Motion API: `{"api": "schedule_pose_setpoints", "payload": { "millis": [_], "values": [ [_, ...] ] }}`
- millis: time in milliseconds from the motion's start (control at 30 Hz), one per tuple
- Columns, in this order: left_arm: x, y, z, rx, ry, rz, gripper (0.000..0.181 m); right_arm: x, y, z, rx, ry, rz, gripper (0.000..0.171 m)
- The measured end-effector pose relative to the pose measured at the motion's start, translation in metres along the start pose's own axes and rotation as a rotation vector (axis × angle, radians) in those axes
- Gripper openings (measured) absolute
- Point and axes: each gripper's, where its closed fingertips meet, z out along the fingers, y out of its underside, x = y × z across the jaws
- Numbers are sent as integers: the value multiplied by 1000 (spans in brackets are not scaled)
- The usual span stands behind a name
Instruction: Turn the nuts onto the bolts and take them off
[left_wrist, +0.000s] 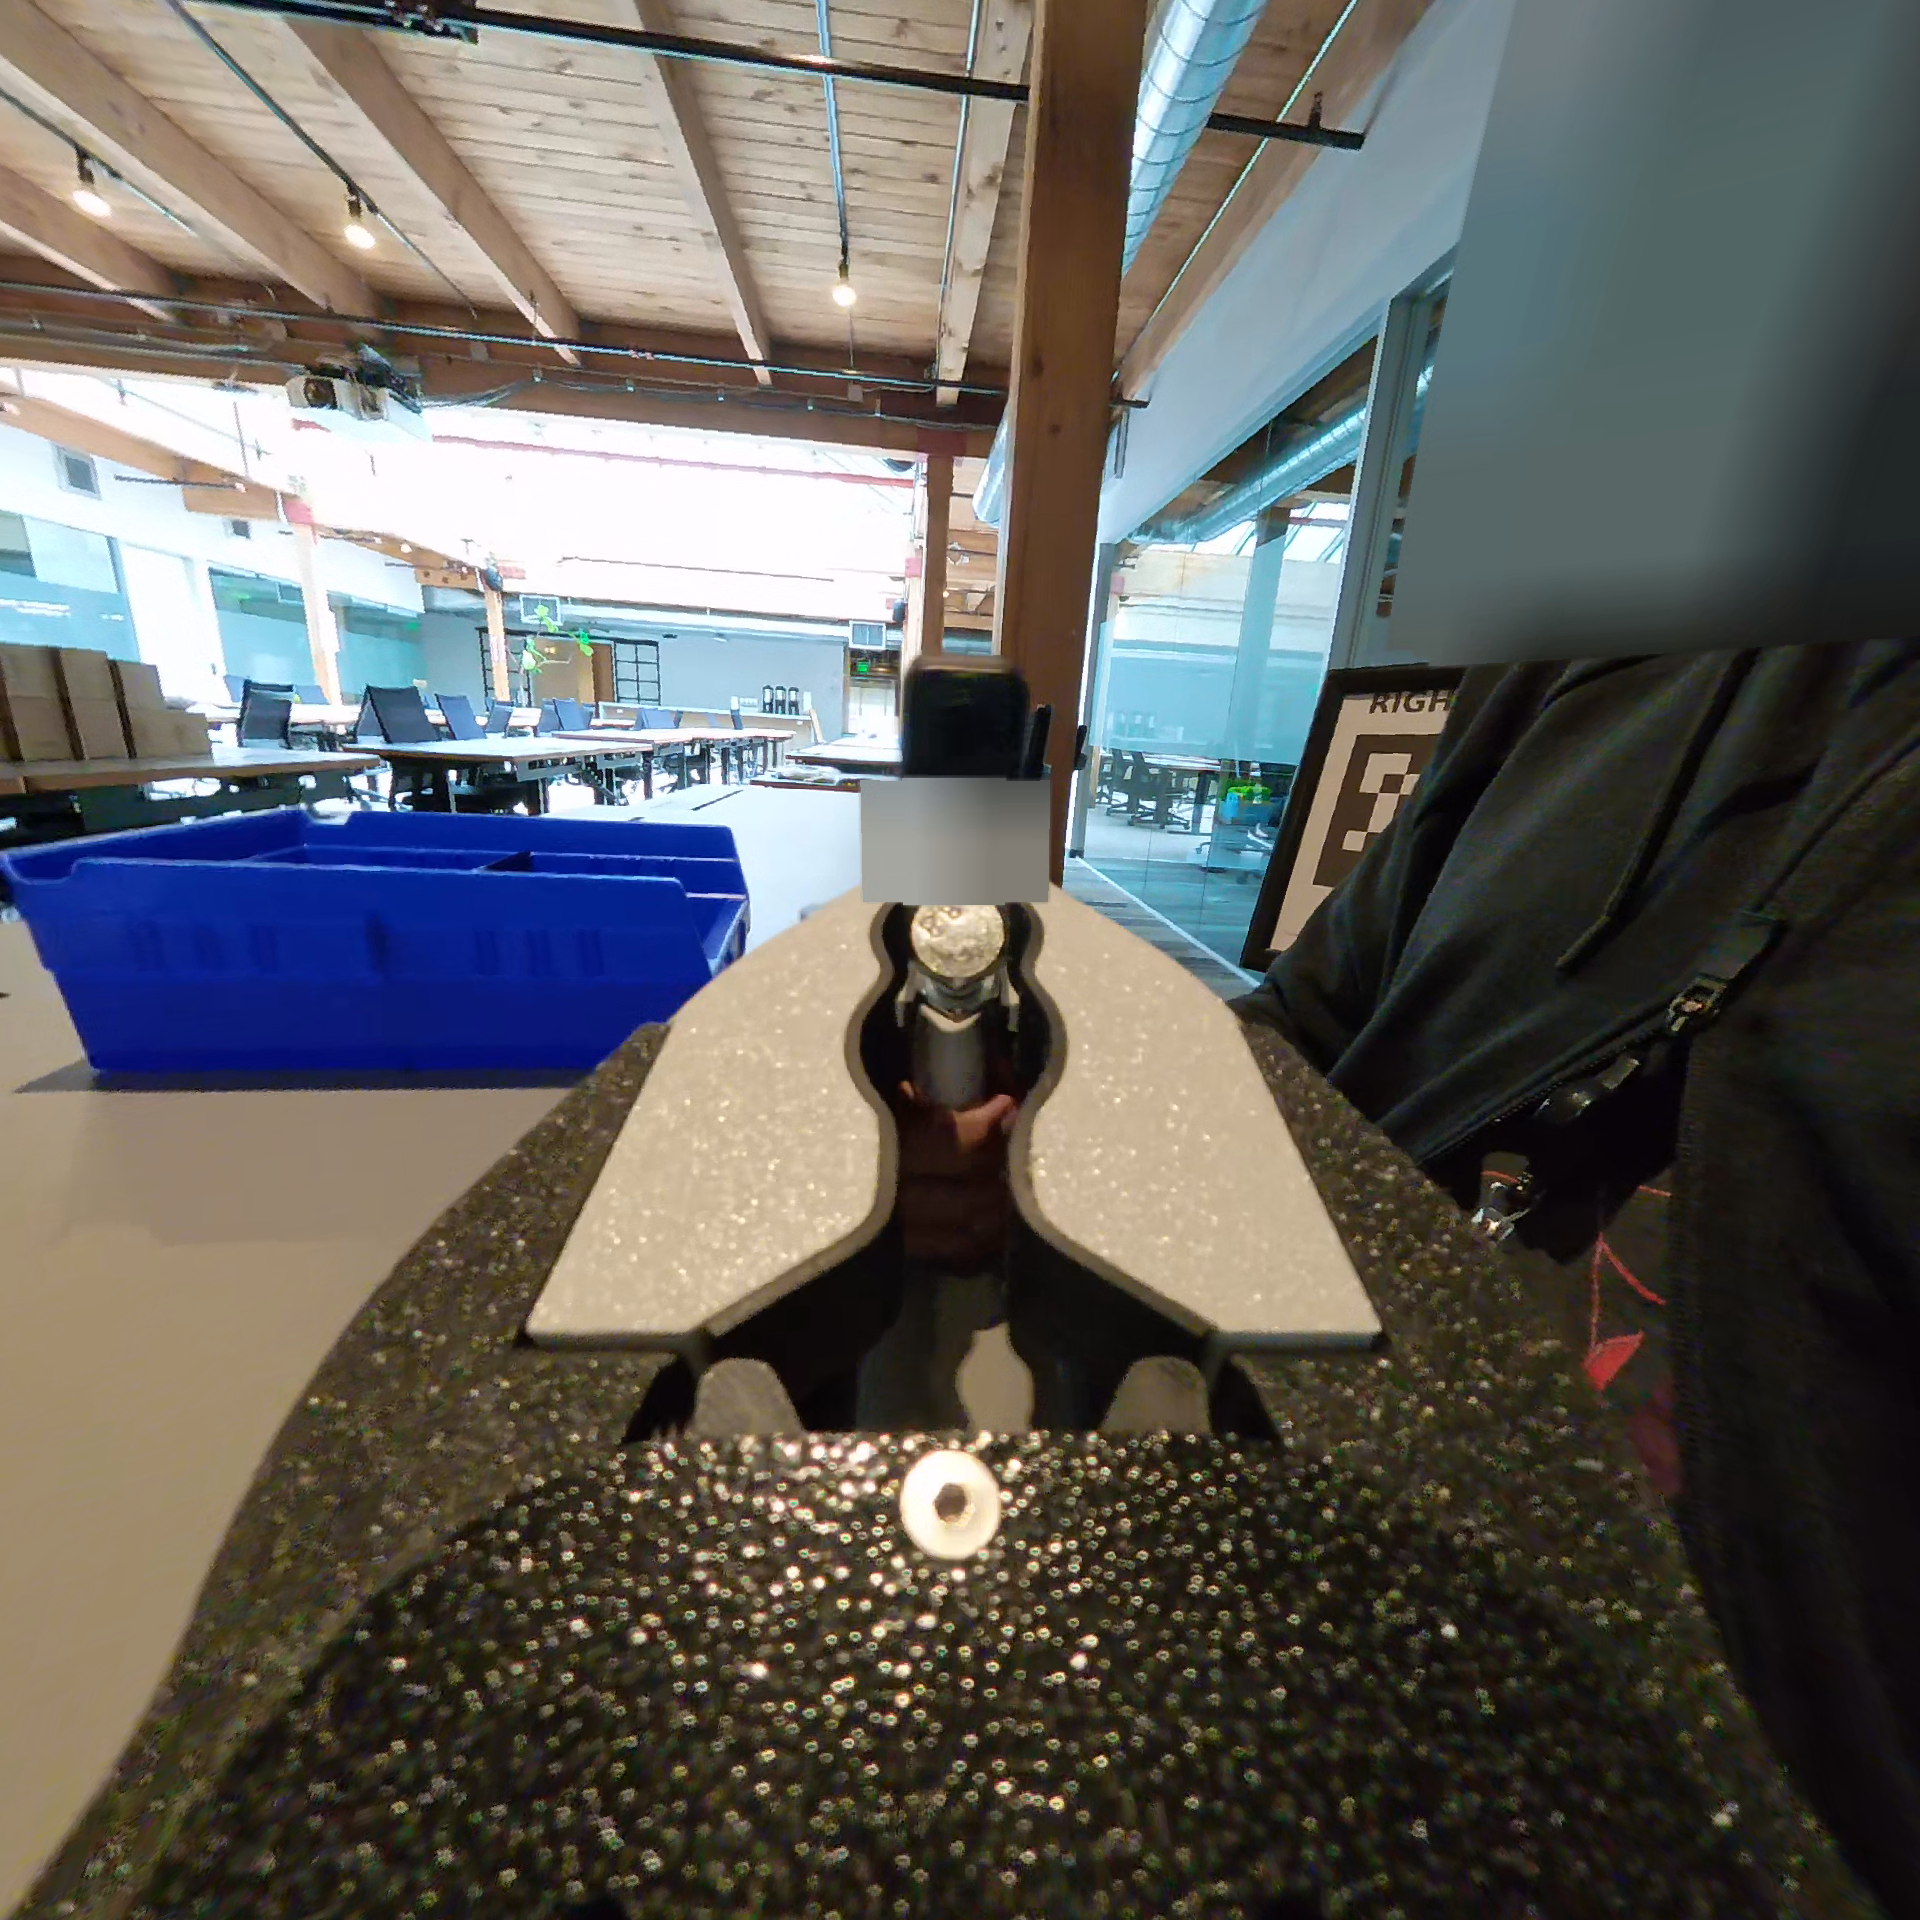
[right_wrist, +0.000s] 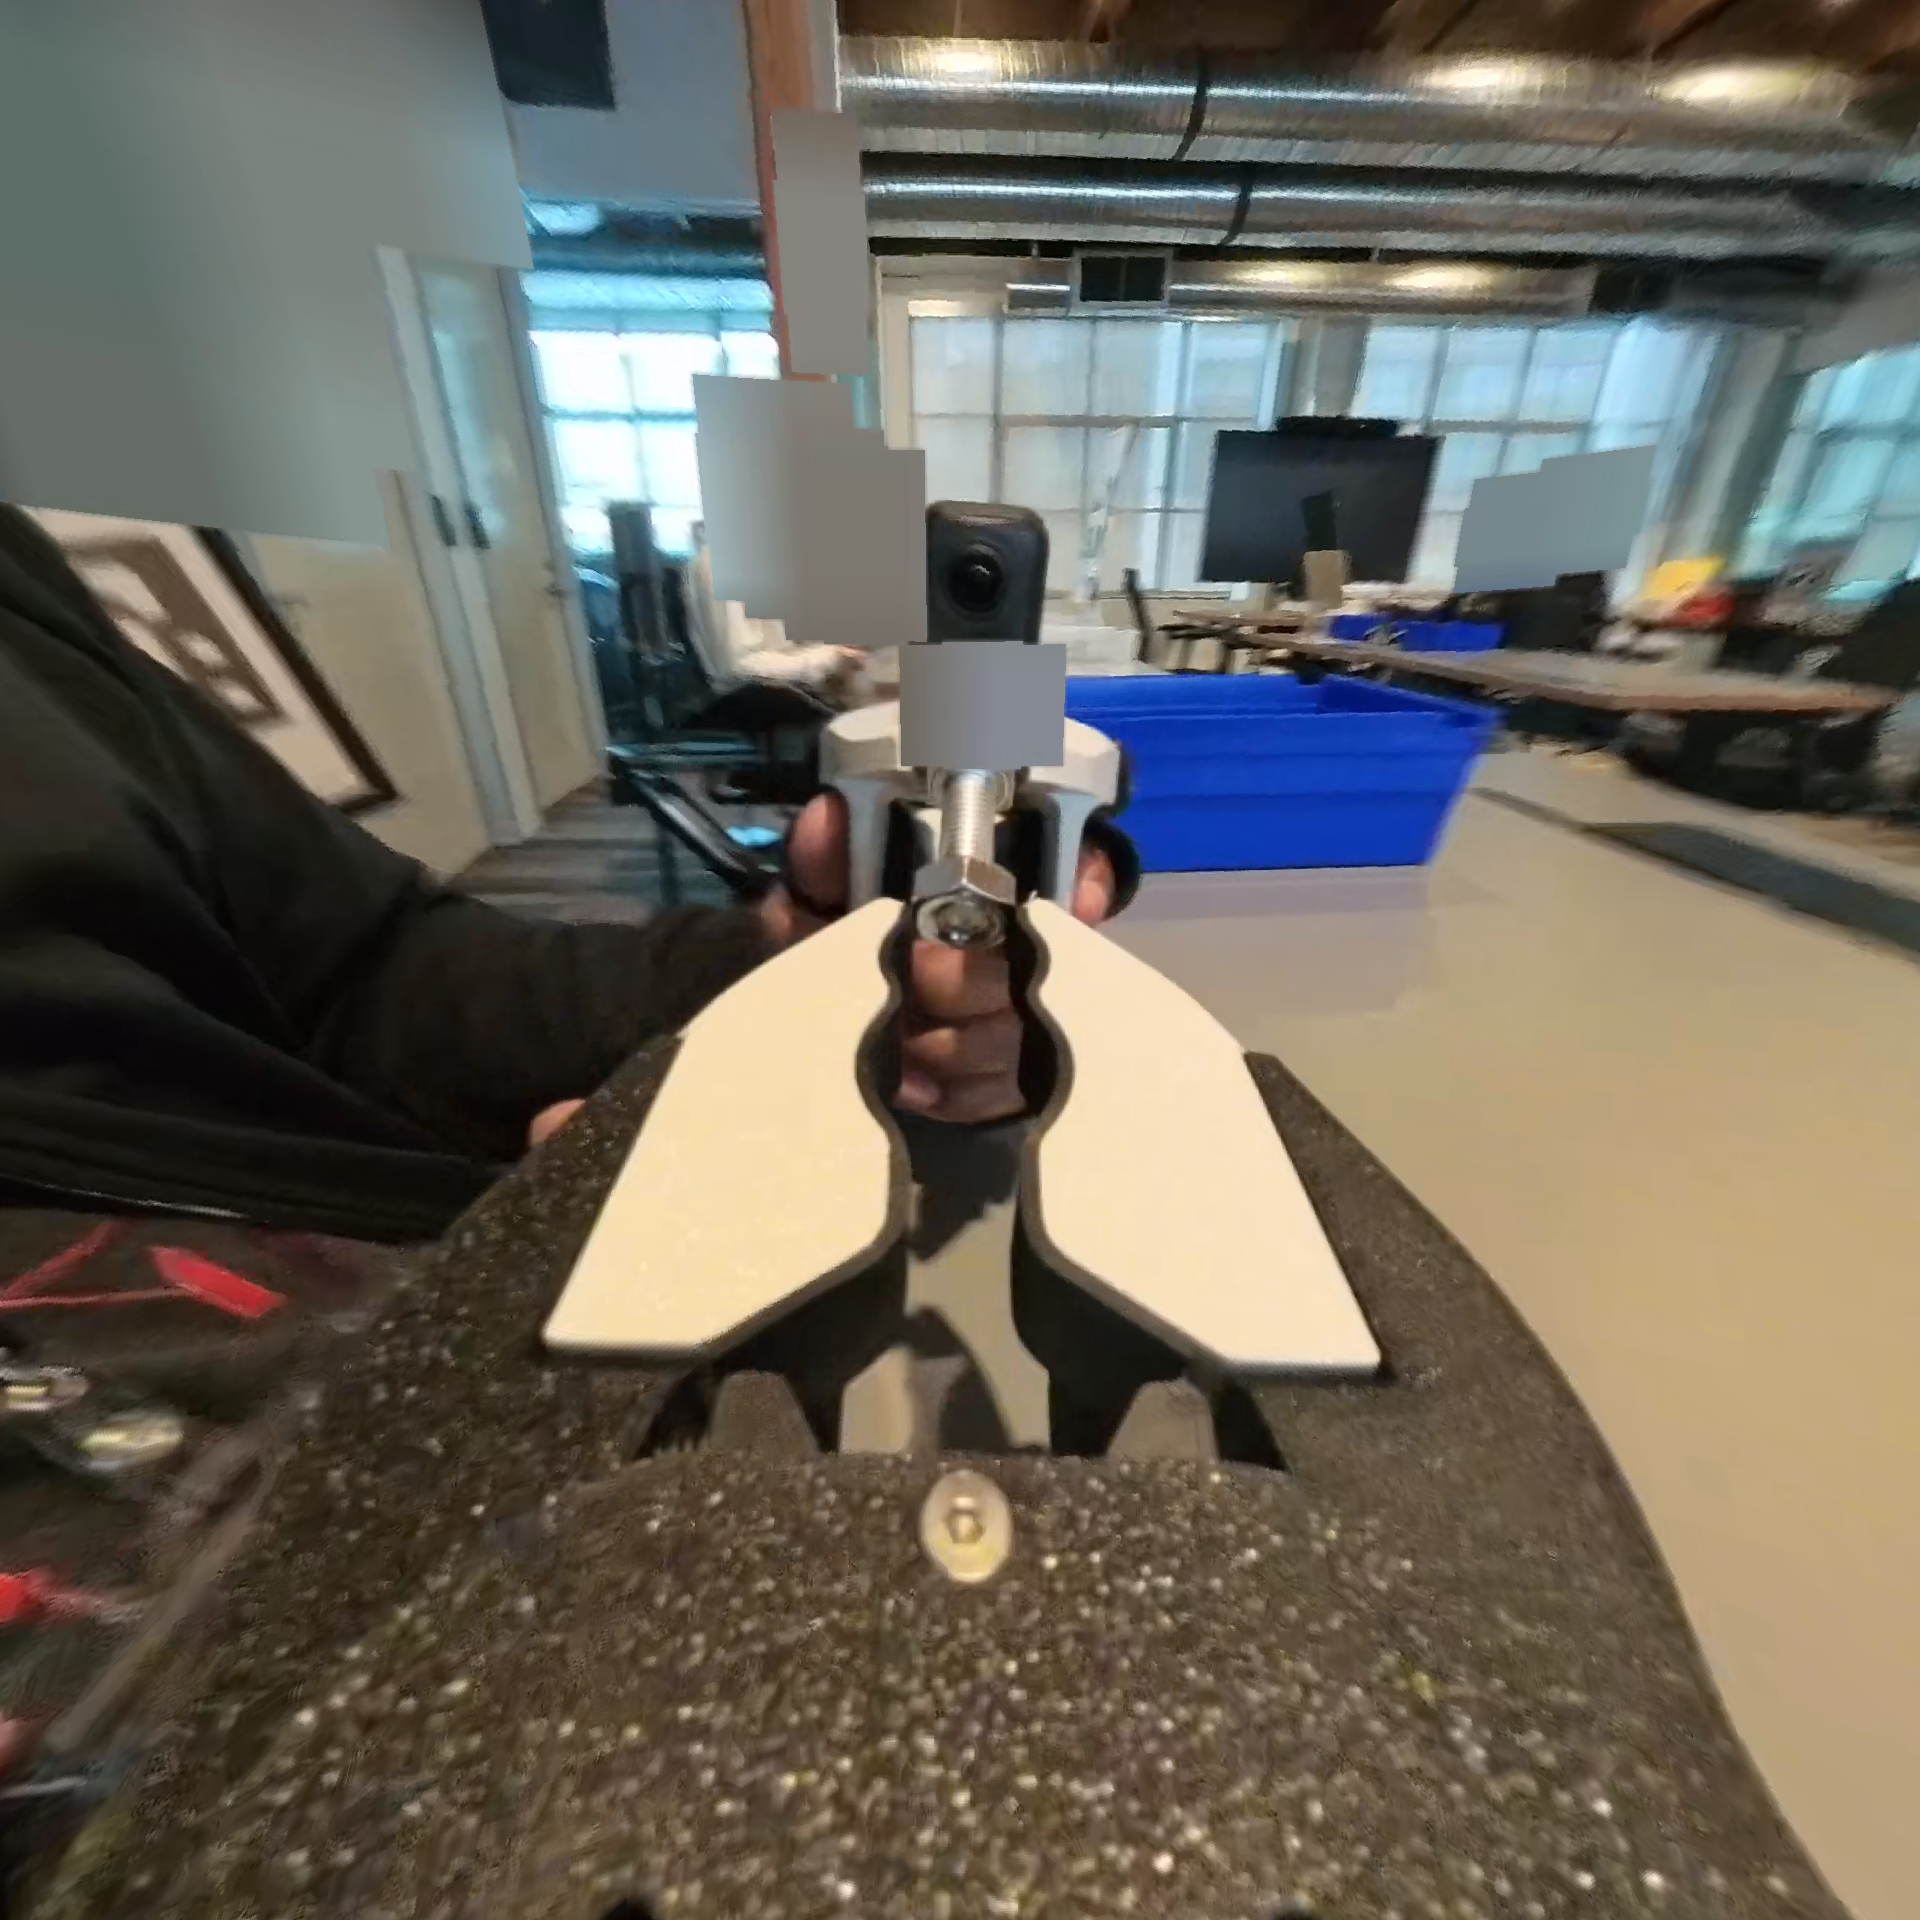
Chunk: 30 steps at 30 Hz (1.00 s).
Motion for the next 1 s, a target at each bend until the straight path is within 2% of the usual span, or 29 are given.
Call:
{"api": "schedule_pose_setpoints", "payload": {
  "millis": [167,200,267,400,500,767,933,1000],
  "values": [
    [-6,3,-3,24,36,-161,17,10,3,-1,-123,279,-597,17],
    [-7,3,-4,36,50,-198,17,10,2,-1,-133,314,-676,18],
    [-7,2,-5,47,58,-215,17,9,3,0,-142,328,-705,18],
    [-5,-2,-6,59,53,-174,17,3,0,2,-79,224,-496,36],
    [-3,-4,-5,54,38,-125,17,4,-2,1,-40,155,-296,42],
    [5,-1,1,2,24,9,17,-6,-10,-1,62,-92,152,42],
    [7,0,2,-6,34,24,17,-6,-10,-2,66,-125,211,31],
    [8,0,2,-8,38,25,17,-9,-7,-1,44,-133,190,22]
  ]
}}
